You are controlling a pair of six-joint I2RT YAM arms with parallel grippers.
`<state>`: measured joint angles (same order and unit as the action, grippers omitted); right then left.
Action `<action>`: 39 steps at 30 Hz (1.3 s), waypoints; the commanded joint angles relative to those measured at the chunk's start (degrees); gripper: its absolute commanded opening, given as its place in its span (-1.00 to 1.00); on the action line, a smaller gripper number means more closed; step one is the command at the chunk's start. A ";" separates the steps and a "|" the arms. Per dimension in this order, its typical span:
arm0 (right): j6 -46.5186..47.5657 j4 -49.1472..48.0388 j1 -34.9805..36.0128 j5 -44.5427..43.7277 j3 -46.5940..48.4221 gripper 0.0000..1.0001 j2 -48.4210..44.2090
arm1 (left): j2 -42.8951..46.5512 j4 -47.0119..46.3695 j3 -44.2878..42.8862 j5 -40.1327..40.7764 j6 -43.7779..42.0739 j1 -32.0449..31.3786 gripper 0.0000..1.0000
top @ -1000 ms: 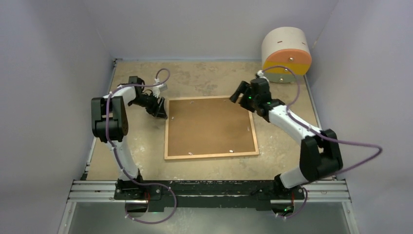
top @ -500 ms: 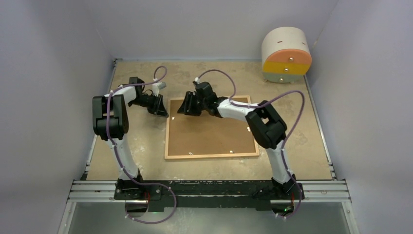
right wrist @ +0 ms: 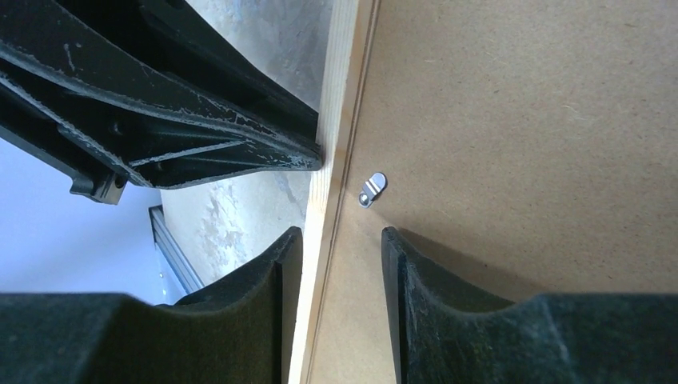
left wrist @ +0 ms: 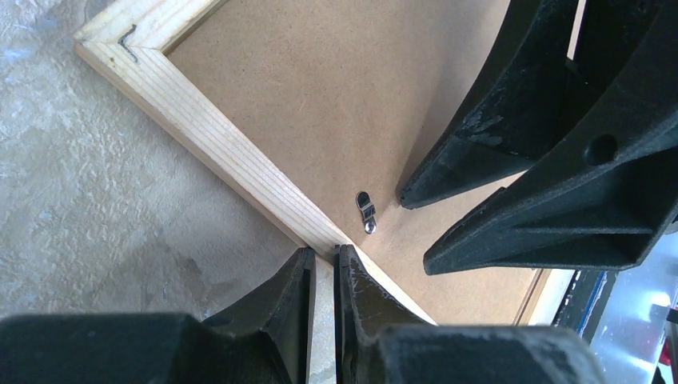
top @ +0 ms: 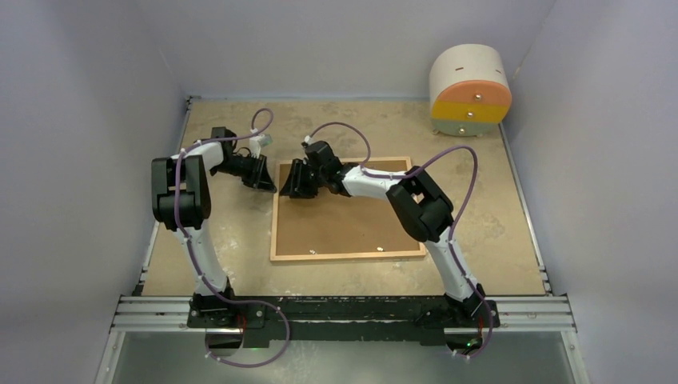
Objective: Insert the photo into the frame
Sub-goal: Install the photo frame at the center of the board.
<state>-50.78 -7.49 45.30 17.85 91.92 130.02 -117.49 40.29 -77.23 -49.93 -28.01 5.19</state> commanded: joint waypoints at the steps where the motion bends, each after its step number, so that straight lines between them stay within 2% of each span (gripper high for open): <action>1: -1.68 0.91 -0.21 1.37 1.95 -0.14 0.79 | -1.72 -3.99 2.04 4.81 -2.45 -0.71 -0.91; 10: -4.58 -1.50 -0.21 3.77 1.78 -0.18 2.70 | -0.73 -4.43 2.70 5.11 -2.66 -0.80 -0.94; 26: -3.05 -1.03 -0.21 -1.23 2.23 -0.28 3.54 | 0.07 -4.63 3.58 4.84 -3.39 -0.80 -0.99; 39: -2.44 -1.33 -0.21 -1.60 4.60 -0.30 5.94 | 0.49 -4.45 4.02 4.71 -4.07 -0.80 -1.00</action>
<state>-54.61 -9.54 45.21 19.05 94.91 133.80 -116.20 37.93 -75.24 -50.15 -28.14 5.23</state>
